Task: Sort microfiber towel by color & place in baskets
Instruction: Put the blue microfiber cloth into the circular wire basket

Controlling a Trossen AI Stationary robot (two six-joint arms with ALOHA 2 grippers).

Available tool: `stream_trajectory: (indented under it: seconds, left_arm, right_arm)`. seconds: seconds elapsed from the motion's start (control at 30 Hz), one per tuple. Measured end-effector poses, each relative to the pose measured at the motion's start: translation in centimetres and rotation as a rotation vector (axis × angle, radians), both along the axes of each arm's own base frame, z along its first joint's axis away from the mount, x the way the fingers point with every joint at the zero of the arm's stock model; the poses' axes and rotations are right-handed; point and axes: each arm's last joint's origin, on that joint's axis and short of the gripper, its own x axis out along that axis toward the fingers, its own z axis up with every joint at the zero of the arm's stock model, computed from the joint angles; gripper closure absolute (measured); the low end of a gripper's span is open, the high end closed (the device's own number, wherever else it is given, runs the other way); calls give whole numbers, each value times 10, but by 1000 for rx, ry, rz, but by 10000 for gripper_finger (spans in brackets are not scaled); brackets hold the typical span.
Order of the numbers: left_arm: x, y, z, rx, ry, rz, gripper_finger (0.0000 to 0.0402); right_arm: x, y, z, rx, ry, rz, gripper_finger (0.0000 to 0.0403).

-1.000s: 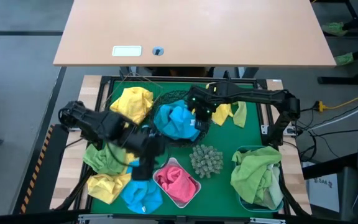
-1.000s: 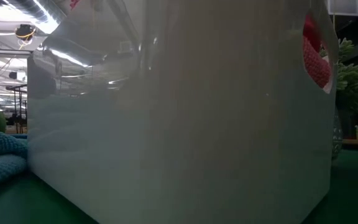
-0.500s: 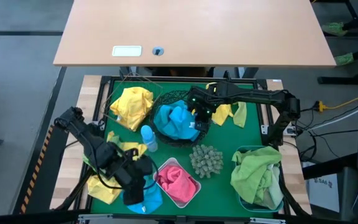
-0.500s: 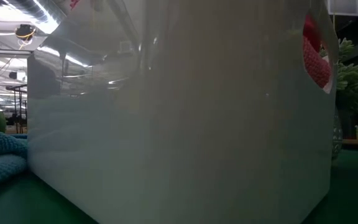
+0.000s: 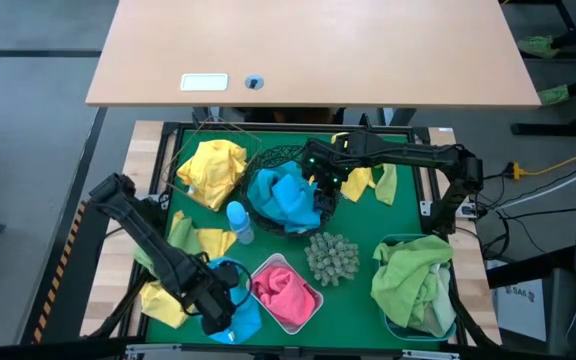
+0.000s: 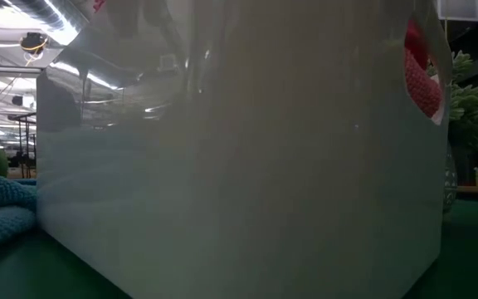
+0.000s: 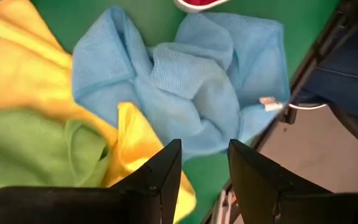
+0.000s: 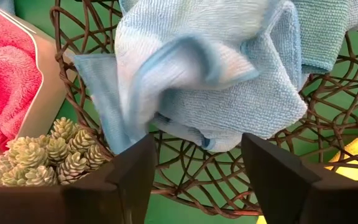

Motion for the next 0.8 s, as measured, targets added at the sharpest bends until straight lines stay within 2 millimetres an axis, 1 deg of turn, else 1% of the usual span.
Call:
stream_trajectory:
  seconds: [0.13, 0.3, 0.5, 0.8]
  left_arm:
    - [3, 2, -24, 11, -4, -23, 276]
    - [1, 5, -49, 82, -31, -76, 276]
    - [1, 8, -70, 142, -79, -128, 276]
    - [-2, 11, -94, 146, -110, -138, 276]
  right_arm:
    - [0, 0, 0, 0, 0, 0, 166]
    - [0, 0, 0, 0, 0, 0, 166]
    - [0, 0, 0, 0, 0, 0, 166]
    - [0, 0, 0, 0, 0, 0, 166]
